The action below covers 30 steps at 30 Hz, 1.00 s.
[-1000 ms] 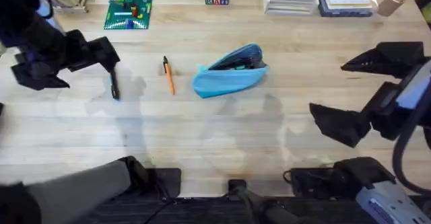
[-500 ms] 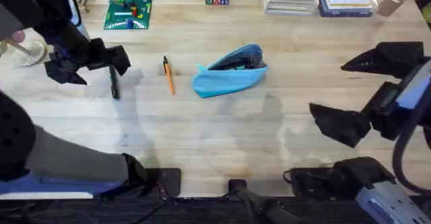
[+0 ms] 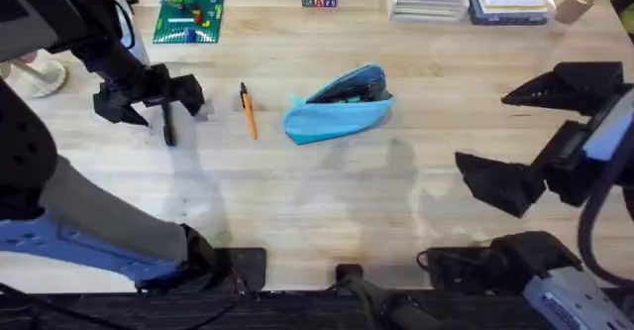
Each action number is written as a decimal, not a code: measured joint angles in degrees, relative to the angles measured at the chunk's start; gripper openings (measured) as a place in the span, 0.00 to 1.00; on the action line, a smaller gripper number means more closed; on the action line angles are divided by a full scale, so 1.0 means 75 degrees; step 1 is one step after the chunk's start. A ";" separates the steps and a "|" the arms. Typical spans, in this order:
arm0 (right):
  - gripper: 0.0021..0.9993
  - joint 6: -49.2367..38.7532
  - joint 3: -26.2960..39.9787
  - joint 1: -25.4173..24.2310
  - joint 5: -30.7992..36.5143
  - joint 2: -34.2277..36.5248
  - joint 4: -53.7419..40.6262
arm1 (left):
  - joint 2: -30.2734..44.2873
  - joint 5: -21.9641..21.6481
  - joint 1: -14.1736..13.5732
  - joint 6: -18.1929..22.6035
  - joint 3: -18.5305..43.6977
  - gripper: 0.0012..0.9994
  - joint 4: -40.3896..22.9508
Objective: Unzip the bag, pick up the pens from the table one at a time and place them inside, then zip the bag closed.
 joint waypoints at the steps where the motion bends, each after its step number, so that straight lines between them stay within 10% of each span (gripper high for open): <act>1: 1.00 -0.0003 0.0000 0.0000 0.0000 0.0000 0.0000 | 0.0003 0.0019 0.0011 0.0036 0.0000 0.99 0.0016; 8: 1.00 -0.0003 0.0000 0.0000 0.0003 -0.0003 -0.0003 | 0.0026 0.0207 0.0017 0.0125 0.0000 0.91 0.0165; 21: 1.00 -0.0003 0.0000 0.0000 0.0009 0.0000 -0.0003 | 0.0049 0.0085 0.0028 0.0175 0.0002 0.08 0.0080; 30: 1.00 -0.0003 0.0000 0.0000 0.0021 -0.0001 -0.0003 | 0.0049 0.0064 0.0041 0.0198 0.0009 0.04 0.0074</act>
